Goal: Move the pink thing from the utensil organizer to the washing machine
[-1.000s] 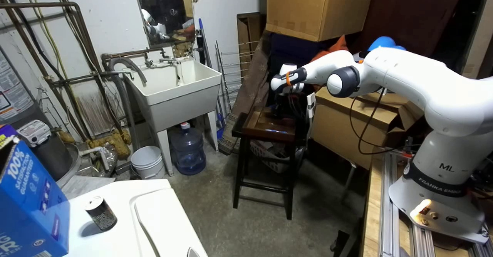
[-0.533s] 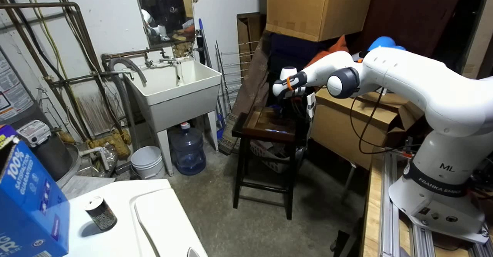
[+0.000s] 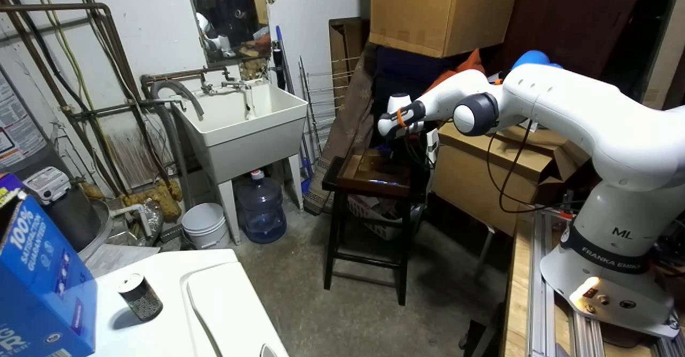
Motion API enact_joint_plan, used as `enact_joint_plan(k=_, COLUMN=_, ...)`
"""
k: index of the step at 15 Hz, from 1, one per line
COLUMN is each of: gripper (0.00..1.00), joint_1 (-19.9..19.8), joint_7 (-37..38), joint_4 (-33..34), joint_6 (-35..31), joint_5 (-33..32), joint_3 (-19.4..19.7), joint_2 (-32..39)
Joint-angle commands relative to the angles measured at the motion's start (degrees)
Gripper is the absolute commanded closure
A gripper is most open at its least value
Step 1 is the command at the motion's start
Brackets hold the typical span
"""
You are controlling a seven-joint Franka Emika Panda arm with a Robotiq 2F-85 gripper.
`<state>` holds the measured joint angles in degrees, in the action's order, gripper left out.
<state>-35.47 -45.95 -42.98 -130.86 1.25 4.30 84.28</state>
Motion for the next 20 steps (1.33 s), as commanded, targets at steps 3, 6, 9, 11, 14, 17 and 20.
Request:
enact_joint_plan(k=3, gripper=0.97, joint_1=0.6, joint_7=-1.4, joint_4=-5.9, joint_6=-6.5, joint_5=-0.8, joint_3=0.9, joint_2=-4.6)
enact_joint_plan(k=6, gripper=0.97, joint_1=0.3, joint_7=-4.5, joint_4=-10.6, joint_6=-11.8, joint_5=-0.6, joint_3=0.1, joint_2=-8.4)
enact_joint_plan(k=9, gripper=0.97, joint_1=-0.4, joint_7=-10.3, joint_4=-16.5, joint_6=-16.1, joint_5=0.0, joint_3=-2.3, joint_2=-13.0)
enact_joint_plan(k=11, gripper=0.97, joint_1=-1.8, joint_7=-15.6, joint_4=-21.2, joint_6=-18.9, joint_5=0.9, joint_3=-5.7, joint_2=-16.4)
enact_joint_plan(k=14, gripper=0.97, joint_1=-3.7, joint_7=-23.4, joint_4=-28.3, joint_6=-23.4, joint_5=0.8, joint_3=-11.3, joint_2=-21.6)
enact_joint_plan(k=17, gripper=0.97, joint_1=-3.7, joint_7=-29.6, joint_4=-35.2, joint_6=-26.4, joint_5=-0.7, joint_3=-15.5, joint_2=-26.8)
enact_joint_plan(k=20, gripper=0.97, joint_1=-1.7, joint_7=-33.0, joint_4=-42.2, joint_6=-27.7, joint_5=-2.2, joint_3=-17.8, joint_2=-32.6)
